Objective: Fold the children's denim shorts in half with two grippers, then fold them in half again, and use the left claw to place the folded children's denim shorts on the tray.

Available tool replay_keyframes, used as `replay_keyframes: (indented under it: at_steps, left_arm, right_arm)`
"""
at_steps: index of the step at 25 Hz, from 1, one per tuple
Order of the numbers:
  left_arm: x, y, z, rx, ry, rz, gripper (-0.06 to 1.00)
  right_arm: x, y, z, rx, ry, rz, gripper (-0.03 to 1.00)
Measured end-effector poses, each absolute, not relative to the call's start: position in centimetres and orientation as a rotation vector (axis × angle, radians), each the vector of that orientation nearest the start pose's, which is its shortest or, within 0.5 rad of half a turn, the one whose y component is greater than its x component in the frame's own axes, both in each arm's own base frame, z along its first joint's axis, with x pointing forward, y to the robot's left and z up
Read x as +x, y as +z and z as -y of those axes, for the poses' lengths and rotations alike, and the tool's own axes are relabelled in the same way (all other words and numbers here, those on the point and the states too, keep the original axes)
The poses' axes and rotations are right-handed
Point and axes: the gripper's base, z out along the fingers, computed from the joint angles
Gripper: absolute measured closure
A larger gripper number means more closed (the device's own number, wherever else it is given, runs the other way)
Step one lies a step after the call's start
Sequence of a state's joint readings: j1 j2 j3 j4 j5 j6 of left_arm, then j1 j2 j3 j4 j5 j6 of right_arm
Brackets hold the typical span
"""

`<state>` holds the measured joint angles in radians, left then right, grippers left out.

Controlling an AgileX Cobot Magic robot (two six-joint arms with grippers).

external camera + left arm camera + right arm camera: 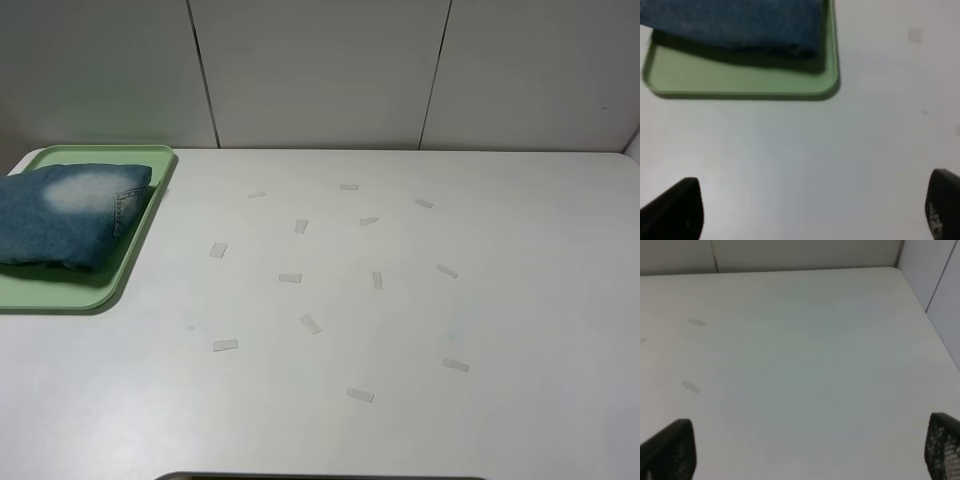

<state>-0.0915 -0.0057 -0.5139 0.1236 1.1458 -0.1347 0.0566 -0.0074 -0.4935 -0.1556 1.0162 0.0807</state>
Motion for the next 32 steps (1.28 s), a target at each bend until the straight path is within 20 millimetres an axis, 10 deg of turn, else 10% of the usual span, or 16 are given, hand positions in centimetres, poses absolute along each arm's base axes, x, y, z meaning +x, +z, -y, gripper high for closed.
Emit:
replay_keyframes:
  at_steps: [32]
  left_arm:
    - [-0.35,27.18,-1.27,-0.075,0.033,-2.058,0.07]
  right_arm:
    - [-0.33,27.98,1.21,0.027,-0.095,-1.991,0.27]
